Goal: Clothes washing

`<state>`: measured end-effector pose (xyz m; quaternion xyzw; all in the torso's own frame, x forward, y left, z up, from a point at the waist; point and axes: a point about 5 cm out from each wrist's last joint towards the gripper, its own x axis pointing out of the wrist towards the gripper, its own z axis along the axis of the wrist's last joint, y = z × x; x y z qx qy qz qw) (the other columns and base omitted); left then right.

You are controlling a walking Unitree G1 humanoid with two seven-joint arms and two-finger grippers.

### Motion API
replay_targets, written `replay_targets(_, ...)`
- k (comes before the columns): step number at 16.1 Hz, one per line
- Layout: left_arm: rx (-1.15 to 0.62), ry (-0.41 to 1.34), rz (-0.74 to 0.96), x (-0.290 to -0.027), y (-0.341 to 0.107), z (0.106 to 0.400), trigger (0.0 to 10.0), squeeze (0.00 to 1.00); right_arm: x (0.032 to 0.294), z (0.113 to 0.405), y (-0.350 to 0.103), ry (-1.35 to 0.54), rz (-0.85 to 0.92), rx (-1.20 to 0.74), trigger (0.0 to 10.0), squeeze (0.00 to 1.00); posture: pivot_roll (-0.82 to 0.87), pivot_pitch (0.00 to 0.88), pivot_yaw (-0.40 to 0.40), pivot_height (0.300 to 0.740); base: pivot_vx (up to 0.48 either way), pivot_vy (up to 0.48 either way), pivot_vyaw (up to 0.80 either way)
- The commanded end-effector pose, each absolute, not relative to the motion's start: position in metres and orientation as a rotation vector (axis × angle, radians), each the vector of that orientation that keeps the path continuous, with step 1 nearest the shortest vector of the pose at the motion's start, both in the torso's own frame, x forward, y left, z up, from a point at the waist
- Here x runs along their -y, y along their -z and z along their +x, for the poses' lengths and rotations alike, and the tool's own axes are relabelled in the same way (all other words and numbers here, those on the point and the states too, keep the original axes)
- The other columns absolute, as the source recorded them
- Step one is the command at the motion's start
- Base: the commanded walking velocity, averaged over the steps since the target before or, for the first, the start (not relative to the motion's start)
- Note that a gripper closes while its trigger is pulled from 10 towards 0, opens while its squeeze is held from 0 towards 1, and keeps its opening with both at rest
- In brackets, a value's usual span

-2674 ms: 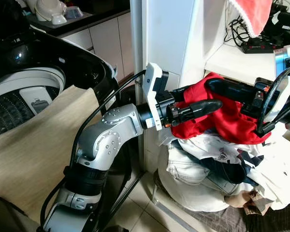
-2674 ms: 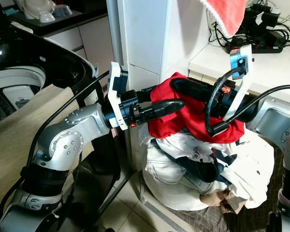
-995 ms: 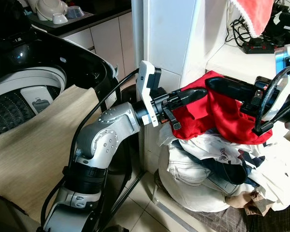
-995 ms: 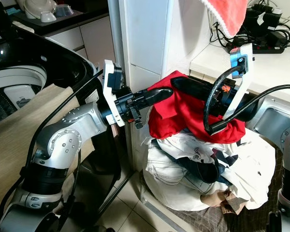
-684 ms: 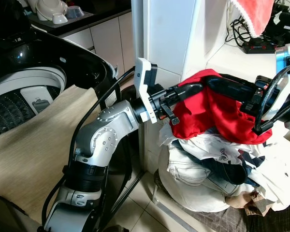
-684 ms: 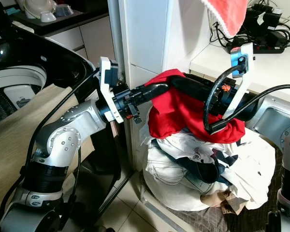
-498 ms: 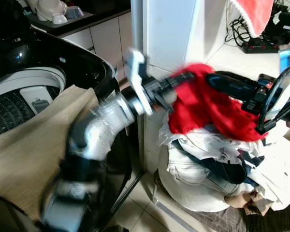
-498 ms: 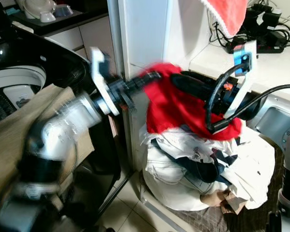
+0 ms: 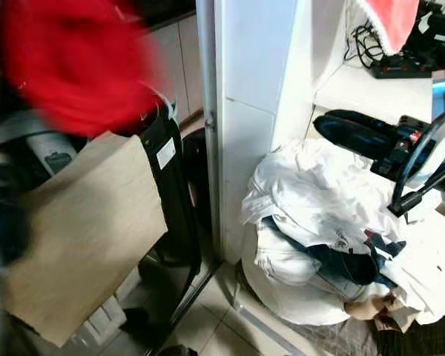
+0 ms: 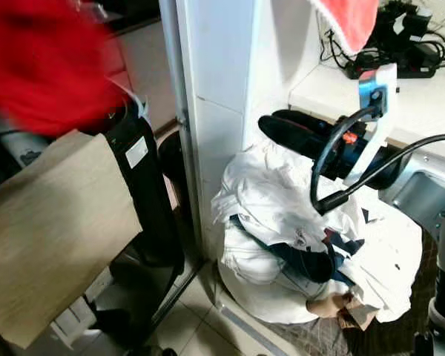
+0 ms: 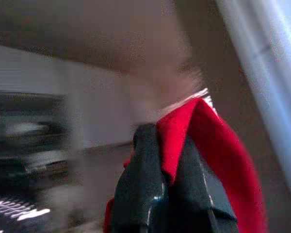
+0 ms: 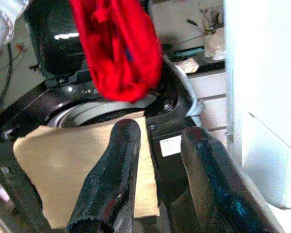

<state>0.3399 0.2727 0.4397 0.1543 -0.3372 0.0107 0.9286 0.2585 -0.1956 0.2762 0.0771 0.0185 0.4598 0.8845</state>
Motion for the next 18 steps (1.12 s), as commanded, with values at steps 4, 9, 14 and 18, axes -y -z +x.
replay_targets(4, -0.006, -0.053, 0.486, -0.295, -0.309, 0.386, 10.0, 0.0, 0.162, 0.253, -0.261, -1.025, 0.088, -0.096, 10.0, 0.0, -0.14, 0.0, 0.072, 0.74, 0.0, 0.0, 0.0)
replay_targets(9, -0.301, -0.253, 0.419, -0.348, -0.246, 0.366, 10.0, 1.0, 0.139, 0.237, -0.243, -1.092, 0.054, -0.172, 10.0, 0.0, -0.16, 0.0, 0.086, 0.74, 0.0, 0.0, 0.0)
replay_targets(14, -0.323, -0.199, 0.471, -0.349, -0.243, 0.365, 10.0, 1.0, 0.145, 0.249, -0.235, -0.951, 0.022, -0.194, 10.0, 0.0, -0.15, 0.0, 0.075, 0.74, 0.0, 0.0, 0.0)
replay_targets(18, -0.078, 0.543, 0.348, -0.247, -0.239, 0.377, 10.0, 0.0, 0.196, 0.29, -0.215, -0.416, -0.111, -0.314, 10.0, 1.0, -0.15, 0.0, 0.074, 0.74, 0.0, 0.0, 0.0)
